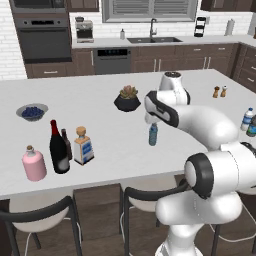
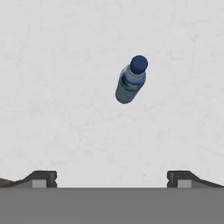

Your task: Move the plastic bottles in the middle to the plastics group, and the glass bottles in the middle to the glass group.

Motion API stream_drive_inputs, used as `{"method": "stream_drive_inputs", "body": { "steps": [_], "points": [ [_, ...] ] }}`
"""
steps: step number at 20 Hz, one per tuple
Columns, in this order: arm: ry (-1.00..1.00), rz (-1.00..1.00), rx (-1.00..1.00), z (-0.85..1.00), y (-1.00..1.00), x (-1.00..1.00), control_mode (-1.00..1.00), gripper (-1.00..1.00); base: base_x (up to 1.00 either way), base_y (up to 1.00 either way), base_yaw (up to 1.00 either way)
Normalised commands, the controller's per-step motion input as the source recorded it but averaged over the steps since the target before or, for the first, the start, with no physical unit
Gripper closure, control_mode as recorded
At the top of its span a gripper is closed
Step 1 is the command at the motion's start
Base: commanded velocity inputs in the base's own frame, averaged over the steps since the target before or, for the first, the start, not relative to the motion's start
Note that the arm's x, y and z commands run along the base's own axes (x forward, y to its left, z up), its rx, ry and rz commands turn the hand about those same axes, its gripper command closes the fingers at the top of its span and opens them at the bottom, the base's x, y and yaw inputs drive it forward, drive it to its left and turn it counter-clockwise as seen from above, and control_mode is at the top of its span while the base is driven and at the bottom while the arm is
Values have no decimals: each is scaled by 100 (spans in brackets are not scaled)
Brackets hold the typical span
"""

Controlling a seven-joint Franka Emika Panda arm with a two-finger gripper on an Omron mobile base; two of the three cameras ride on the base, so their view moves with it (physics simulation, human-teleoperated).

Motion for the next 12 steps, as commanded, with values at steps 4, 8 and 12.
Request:
{"method": "stream_drive_inputs", "body": {
  "steps": [4, 8, 12],
  "points": [
    [0, -2, 0, -42, -7, 34, -100, -100, 0, 0, 0],
    [0, 0, 0, -30, -11, 8, -100, -100, 0, 0, 0],
    [-5, 0, 0, -8, -1, 8, -100, -100, 0, 0, 0]
  ]
}}
